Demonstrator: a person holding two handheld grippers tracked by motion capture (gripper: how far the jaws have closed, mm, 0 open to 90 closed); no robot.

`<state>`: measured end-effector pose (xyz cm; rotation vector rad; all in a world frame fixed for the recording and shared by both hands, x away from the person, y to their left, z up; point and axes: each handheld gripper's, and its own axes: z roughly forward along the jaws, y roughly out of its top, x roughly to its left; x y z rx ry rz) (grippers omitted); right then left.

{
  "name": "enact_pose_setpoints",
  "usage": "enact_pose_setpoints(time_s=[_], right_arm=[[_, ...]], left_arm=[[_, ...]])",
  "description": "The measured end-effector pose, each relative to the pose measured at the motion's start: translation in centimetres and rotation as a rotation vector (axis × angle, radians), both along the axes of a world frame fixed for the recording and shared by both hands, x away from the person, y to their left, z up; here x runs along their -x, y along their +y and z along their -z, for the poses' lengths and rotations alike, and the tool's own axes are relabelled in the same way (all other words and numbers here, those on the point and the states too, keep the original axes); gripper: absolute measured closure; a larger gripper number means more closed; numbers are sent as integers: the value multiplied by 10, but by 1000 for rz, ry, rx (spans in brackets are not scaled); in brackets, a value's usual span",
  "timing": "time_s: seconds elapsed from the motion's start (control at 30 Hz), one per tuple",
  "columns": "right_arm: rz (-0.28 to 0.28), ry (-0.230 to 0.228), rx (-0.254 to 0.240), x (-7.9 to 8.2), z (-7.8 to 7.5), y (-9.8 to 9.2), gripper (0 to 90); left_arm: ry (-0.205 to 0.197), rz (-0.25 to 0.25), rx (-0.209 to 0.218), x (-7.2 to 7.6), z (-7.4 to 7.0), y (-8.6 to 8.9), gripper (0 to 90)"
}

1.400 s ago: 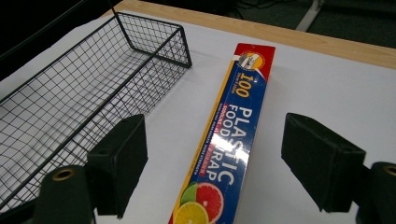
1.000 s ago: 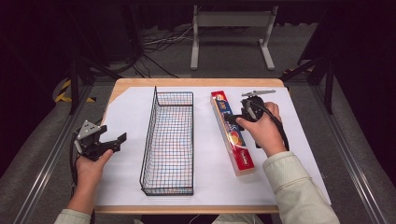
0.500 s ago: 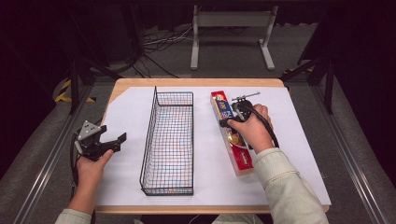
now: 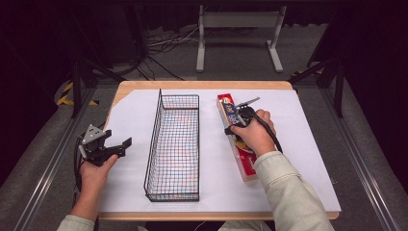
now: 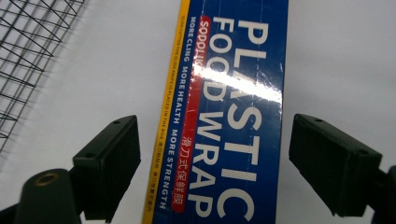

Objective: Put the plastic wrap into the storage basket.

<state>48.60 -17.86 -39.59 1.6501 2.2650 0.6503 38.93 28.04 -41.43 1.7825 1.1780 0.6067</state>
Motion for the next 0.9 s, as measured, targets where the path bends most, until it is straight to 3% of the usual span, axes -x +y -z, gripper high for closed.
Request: enact_pose_setpoints(time_s=[0.13,0.2,0.4,0.67,0.9], right_arm=[[19,31,1,-1,3,3,195],[24,57,24,-3,7,7,192],[30,67,58,-5,13,13,204],[68,100,139,-10,15,18,377],[113,118,130,-11,13,20,404]], left_arm=[[1,0,-1,0,1,0,142],[2,-1,0,0,1,0,142],[9,5,-2,0,2,-1,144],[14,14,-15,-1,3,-5,145],[8,5,-9,-1,3,-2,145]])
